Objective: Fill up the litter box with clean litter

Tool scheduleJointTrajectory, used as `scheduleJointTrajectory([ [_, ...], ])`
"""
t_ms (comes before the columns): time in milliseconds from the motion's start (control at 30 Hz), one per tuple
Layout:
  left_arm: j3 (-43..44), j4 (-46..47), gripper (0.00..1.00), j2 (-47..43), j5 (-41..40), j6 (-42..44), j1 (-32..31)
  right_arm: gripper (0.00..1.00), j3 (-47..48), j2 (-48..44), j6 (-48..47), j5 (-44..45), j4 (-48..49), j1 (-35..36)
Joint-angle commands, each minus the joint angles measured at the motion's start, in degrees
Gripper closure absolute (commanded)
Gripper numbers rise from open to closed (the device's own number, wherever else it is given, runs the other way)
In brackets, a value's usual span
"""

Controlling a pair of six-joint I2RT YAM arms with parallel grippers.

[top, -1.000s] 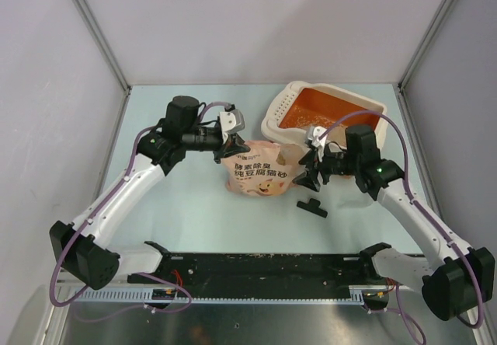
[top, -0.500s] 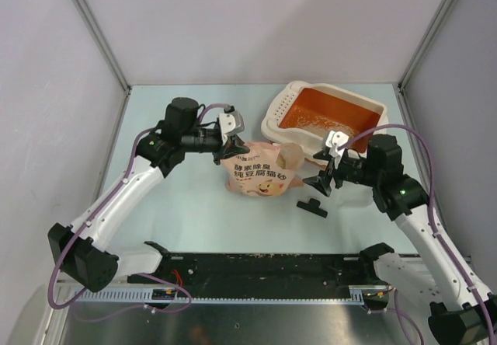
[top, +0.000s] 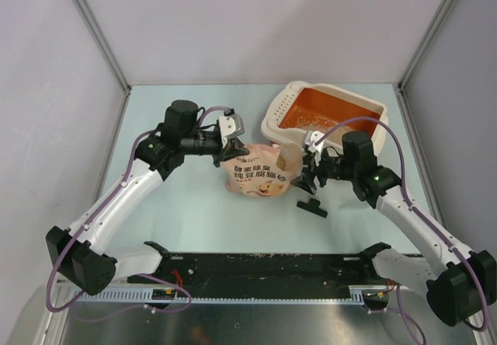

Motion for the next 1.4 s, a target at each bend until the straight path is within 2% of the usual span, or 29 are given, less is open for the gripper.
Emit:
scheduleJointTrajectory([
  [0, 1.52, 7.87, 1.0, -4.37, 2.33, -1.1, -0.28, 0.29, 0.5, -0.87, 2.75, -1.22, 7.23, 3.76],
  [67, 1.61, 7.87, 1.0, -4.37, 2.42, -1.1, -0.28, 0.34, 0.58, -1.04, 3.63, -1.66, 6.27, 4.55],
  [200, 1.87, 7.87, 1.0, -3.84, 2.24, -0.93, -0.45, 0.36, -0.2, -0.51, 4.6, -1.23, 6.09, 5.17],
  [333, 2.04, 7.87, 1.0, -3.75, 1.98, -0.84, -0.72, 0.36, -1.17, 0.54, 5.48, -0.52, 9.95, 5.43],
  [500, 2.66, 7.87, 1.0, -3.05, 1.8, -1.01, -0.89, 0.43, -1.26, 3.0, 6.89, 0.09, 15.31, 6.39],
  [800, 2.75, 7.87, 1.0, -2.61, 1.36, -1.36, -0.8, 0.59, -1.79, 3.97, 6.09, 3.52, 16.55, 7.19],
  [900, 2.75, 7.87, 1.0, -2.44, 1.19, -1.37, -0.8, 0.67, -1.88, 4.23, 6.8, 3.96, 17.25, 7.28],
  [933, 2.92, 7.87, 1.0, -2.52, 1.1, -1.63, -0.8, 0.72, -1.88, 4.58, 7.06, 4.05, 19.34, 7.28],
  [1000, 4.58, 7.87, 0.92, -2.26, -0.03, -2.5, -0.8, 0.78, -1.79, 5.02, 7.33, 4.22, 19.89, 7.28],
  [1033, 5.55, 7.87, 0.77, -2.08, -0.48, -3.29, -0.63, 0.85, -1.88, 5.11, 7.33, 4.22, 20.24, 7.28],
  [1133, 10.99, 7.87, 0.65, -1.04, -1.36, -3.39, 0.69, 0.93, -1.88, 5.55, 7.33, 4.31, 20.24, 7.28],
  [1300, 19.78, 8.39, 0.61, 4.41, -0.75, -5.58, 6.22, 0.97, -1.88, 5.99, 7.77, 4.13, 20.33, 7.28],
  [1367, 20.24, 9.0, 0.61, 7.91, -0.57, -5.93, 8.32, 0.98, -1.88, 6.08, 7.94, 4.13, 20.68, 7.19],
])
